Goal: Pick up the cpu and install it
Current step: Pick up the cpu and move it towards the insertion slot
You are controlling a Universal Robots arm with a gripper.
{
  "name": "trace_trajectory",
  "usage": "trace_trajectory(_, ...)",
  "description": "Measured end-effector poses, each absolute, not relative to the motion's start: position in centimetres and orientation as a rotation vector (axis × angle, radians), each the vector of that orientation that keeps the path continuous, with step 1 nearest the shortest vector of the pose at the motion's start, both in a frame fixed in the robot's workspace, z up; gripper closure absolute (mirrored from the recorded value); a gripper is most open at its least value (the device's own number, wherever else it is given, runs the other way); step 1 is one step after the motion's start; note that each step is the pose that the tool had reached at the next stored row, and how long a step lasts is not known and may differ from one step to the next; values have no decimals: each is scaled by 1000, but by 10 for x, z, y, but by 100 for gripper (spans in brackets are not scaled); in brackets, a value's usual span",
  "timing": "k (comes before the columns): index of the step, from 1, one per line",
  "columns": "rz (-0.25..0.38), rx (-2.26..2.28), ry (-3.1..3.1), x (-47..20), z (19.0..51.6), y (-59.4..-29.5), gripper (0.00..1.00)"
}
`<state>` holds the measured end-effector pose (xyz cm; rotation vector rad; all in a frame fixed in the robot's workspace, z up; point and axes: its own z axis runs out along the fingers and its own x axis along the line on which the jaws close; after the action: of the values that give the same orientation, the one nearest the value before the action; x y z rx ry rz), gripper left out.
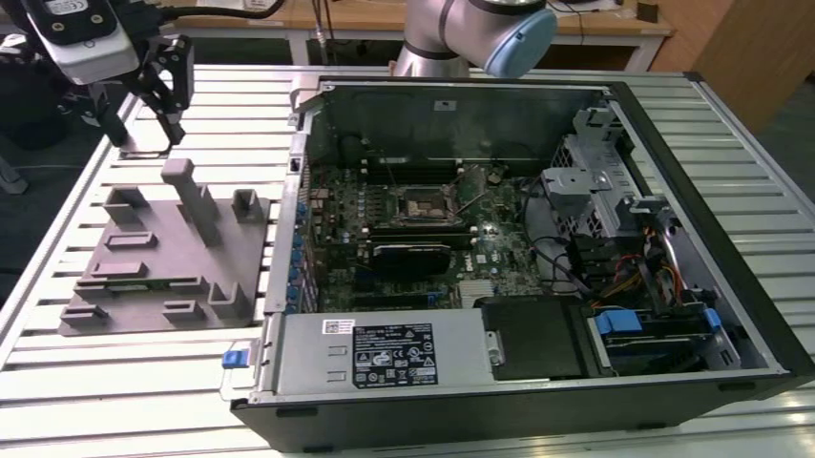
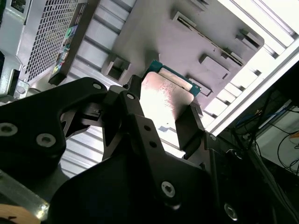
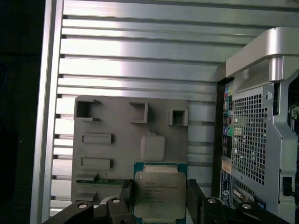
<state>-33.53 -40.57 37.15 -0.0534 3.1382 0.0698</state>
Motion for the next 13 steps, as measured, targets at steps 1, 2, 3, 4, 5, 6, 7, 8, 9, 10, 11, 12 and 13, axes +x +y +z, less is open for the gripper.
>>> trace_trajectory(1, 70, -53, 3138, -334, 371, -406, 46)
trace_trajectory(2, 70, -53, 3138, -333, 371, -406, 46)
trace_trajectory(3, 70, -53, 3138, -331, 371, -406, 46)
trace_trajectory(4, 70, -53, 3138, -330, 371, -406, 46)
trace_trajectory(5, 70, -53, 3138, -328, 371, -406, 46)
trace_trajectory(6, 70, -53, 3138, -327, 371, -406, 46)
trace_trajectory(7, 70, -53, 3138, -326, 371, -406, 46)
trace_trajectory(8, 70, -53, 3138, -324, 371, -406, 46)
trace_trajectory(9, 70, -53, 3138, -323, 371, -406, 46)
trace_trajectory(10, 70, -53, 3138, -322, 371, -406, 46)
trace_trajectory(11, 70, -53, 3138, -321, 371, -406, 46)
trace_trajectory(12, 70, -53, 3138, -320, 371, -406, 46)
trace_trajectory(13, 70, -53, 3138, -318, 371, -406, 46)
